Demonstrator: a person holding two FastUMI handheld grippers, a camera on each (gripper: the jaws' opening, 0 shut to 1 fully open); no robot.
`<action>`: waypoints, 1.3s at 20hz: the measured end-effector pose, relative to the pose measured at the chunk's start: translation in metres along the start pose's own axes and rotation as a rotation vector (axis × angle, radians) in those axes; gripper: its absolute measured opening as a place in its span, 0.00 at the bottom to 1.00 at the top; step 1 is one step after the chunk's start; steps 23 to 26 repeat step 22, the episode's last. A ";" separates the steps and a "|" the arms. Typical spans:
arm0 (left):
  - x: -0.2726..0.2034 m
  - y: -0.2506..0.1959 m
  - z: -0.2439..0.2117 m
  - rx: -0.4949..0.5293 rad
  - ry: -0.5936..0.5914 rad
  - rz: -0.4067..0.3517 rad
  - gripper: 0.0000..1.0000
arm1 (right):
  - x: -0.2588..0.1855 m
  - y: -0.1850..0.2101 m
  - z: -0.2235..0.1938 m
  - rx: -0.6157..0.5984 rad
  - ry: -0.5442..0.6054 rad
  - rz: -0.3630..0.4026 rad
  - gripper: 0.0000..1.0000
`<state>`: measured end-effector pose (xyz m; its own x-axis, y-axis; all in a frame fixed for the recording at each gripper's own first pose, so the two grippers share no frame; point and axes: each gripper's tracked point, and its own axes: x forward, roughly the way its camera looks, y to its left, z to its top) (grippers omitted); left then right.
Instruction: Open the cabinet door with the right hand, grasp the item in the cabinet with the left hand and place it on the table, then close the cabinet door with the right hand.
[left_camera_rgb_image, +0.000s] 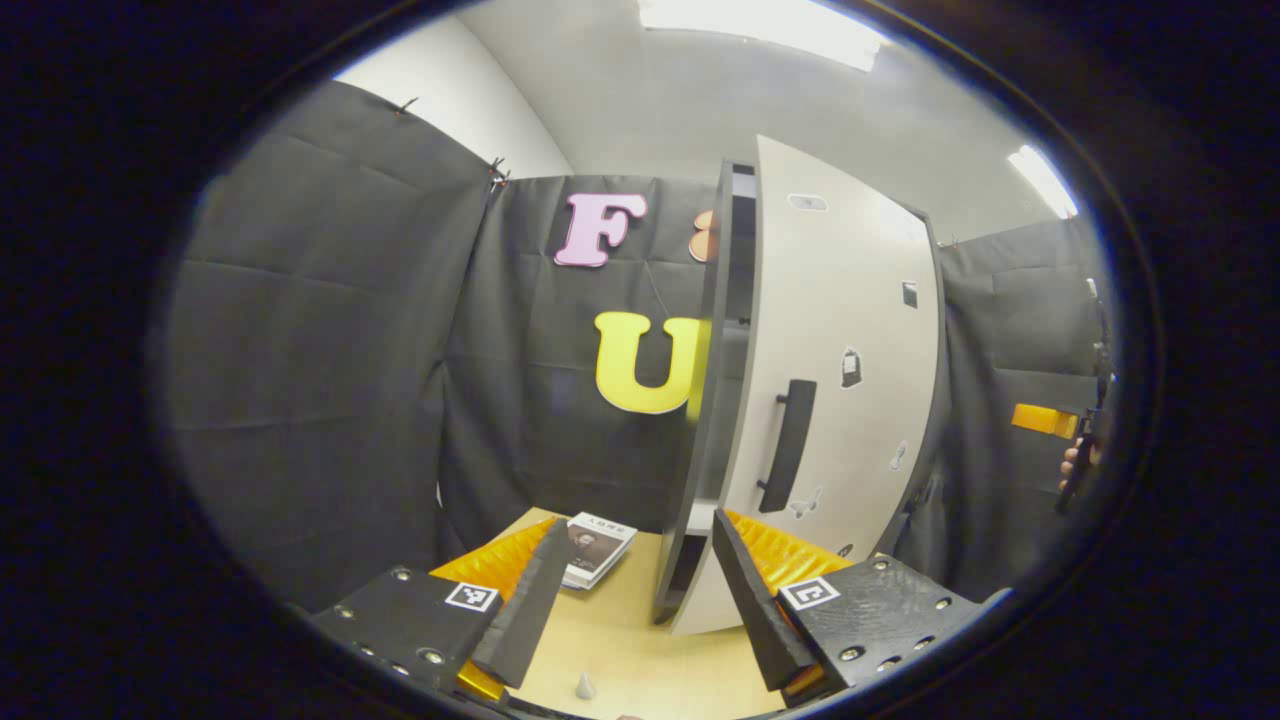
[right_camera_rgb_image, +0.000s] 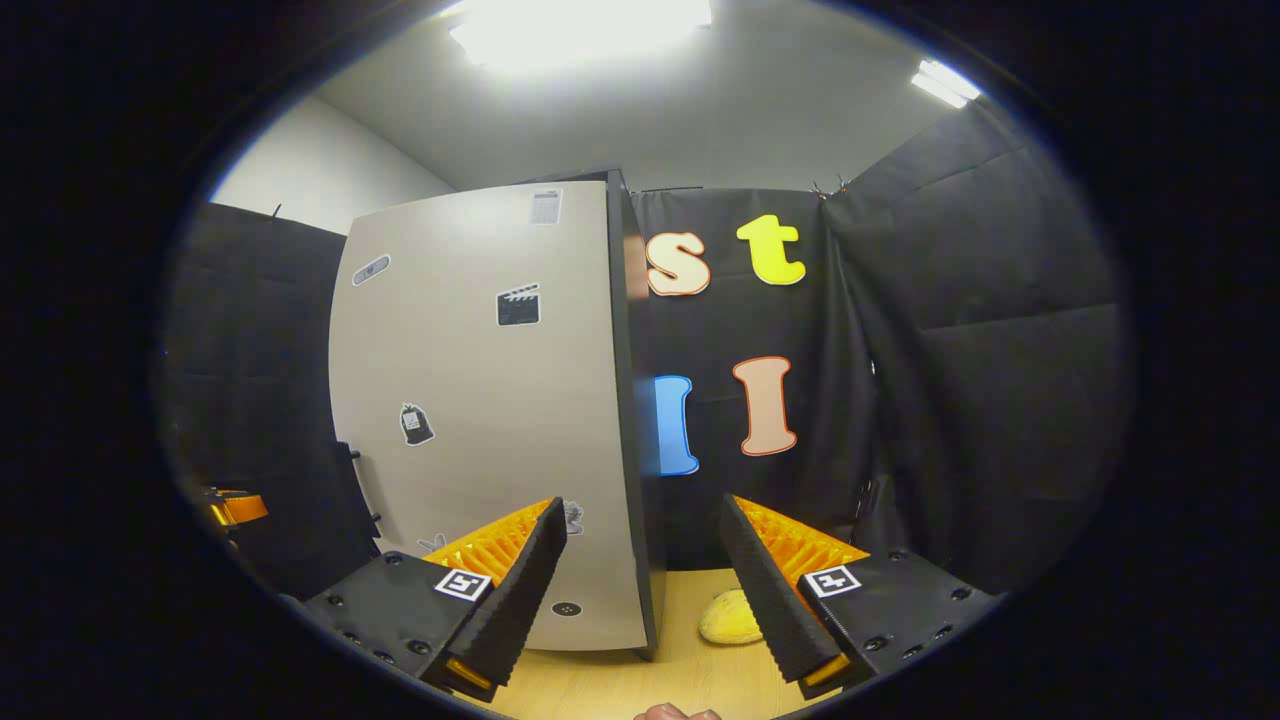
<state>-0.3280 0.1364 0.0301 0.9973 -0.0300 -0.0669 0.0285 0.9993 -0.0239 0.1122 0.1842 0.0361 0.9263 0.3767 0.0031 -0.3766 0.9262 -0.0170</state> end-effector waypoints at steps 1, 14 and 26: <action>-0.002 -0.012 -0.001 0.014 -0.009 -0.014 0.86 | -0.004 -0.009 0.002 -0.005 -0.006 0.003 0.98; -0.020 -0.049 -0.005 -0.025 -0.094 -0.056 0.86 | -0.031 -0.043 -0.035 0.065 0.053 0.048 0.98; -0.030 -0.031 -0.049 0.010 -0.055 -0.012 0.86 | -0.033 -0.052 -0.069 0.081 0.083 -0.008 0.98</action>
